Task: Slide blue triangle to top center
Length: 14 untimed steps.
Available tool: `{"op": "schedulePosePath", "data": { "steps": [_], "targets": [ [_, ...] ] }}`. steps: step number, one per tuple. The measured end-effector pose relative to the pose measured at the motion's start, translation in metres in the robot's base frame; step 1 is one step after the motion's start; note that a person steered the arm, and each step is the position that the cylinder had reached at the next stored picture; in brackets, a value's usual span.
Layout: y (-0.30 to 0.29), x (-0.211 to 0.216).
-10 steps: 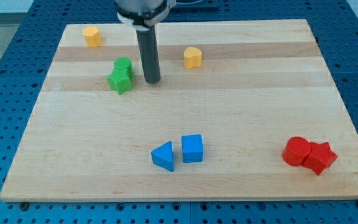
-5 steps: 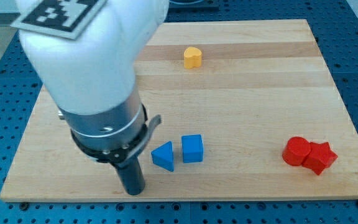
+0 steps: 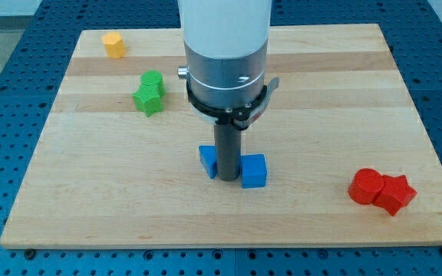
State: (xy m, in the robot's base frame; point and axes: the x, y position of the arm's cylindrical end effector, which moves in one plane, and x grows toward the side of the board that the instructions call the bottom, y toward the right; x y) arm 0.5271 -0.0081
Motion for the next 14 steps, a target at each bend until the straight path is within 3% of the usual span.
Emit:
{"op": "schedulePosePath", "data": {
  "steps": [3, 5, 7, 9, 12, 14],
  "targets": [
    [-0.047, 0.001],
    [-0.046, -0.050],
    [-0.009, -0.080],
    [-0.018, -0.135],
    [-0.059, -0.129],
    [-0.090, -0.160]
  ]
}}
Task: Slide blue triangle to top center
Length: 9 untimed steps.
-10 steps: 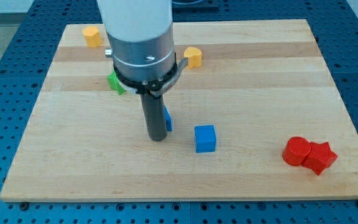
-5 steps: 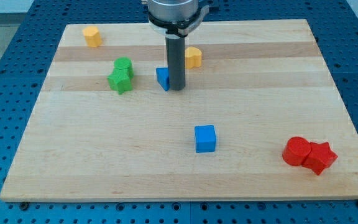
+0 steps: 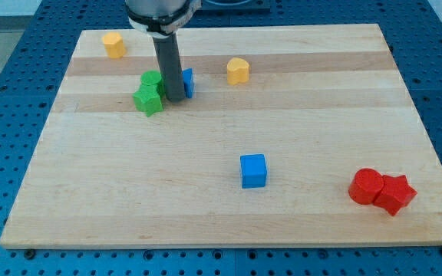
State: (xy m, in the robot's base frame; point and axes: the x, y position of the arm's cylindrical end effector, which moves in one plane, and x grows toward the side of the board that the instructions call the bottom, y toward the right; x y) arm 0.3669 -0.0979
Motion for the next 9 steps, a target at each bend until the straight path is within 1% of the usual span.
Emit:
{"op": "schedulePosePath", "data": {
  "steps": [1, 3, 5, 6, 8, 9],
  "targets": [
    [0.001, -0.030],
    [0.042, -0.038],
    [0.075, -0.078],
    [0.095, -0.090],
    [0.104, -0.104],
    [0.104, -0.104]
  ]
}}
